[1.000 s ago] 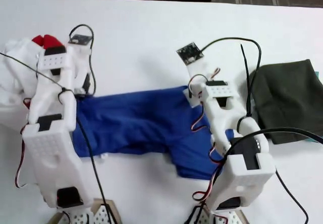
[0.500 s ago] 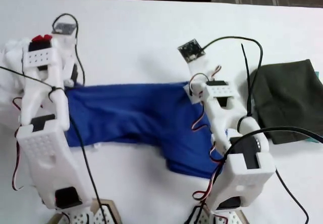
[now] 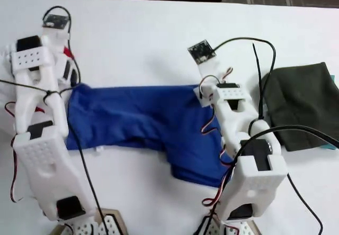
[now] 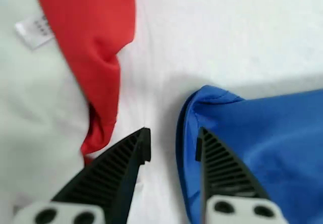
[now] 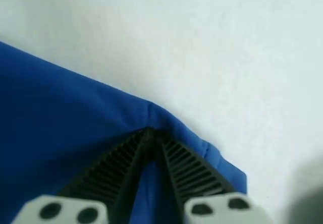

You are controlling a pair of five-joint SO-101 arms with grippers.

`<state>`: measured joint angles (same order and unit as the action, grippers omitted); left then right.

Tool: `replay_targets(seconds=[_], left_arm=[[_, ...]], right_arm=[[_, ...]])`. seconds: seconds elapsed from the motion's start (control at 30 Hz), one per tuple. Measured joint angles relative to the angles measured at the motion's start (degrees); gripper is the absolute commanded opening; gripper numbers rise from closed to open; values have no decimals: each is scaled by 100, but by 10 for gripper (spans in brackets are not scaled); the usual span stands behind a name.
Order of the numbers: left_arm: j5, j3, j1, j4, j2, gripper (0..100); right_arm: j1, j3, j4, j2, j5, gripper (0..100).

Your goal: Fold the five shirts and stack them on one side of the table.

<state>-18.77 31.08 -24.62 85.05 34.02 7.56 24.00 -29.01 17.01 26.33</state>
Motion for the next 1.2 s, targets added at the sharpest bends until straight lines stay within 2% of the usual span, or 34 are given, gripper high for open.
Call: replay_targets(seconds=[0.13, 0.37, 0.5, 0.77, 0.83, 0.93, 1.2], left_arm=[[0, 299, 18, 290, 0, 173], [0, 387, 273, -527, 519, 174], [9, 387, 378, -563, 1002, 173], [9, 536, 396, -563, 1125, 172], [9, 589, 396, -598, 1125, 135], [9, 589, 396, -677, 1125, 20], [0, 642, 404, -642, 1565, 50]], right_arm=[[-18, 9, -44, 0, 0, 21], [-18, 62, -44, -26, 0, 21], [-18, 62, -44, -26, 0, 21], [-18, 70, -35, -26, 0, 21], [-18, 70, -35, -26, 0, 21], [-18, 70, -35, -26, 0, 21], [-18, 70, -35, -26, 0, 21]])
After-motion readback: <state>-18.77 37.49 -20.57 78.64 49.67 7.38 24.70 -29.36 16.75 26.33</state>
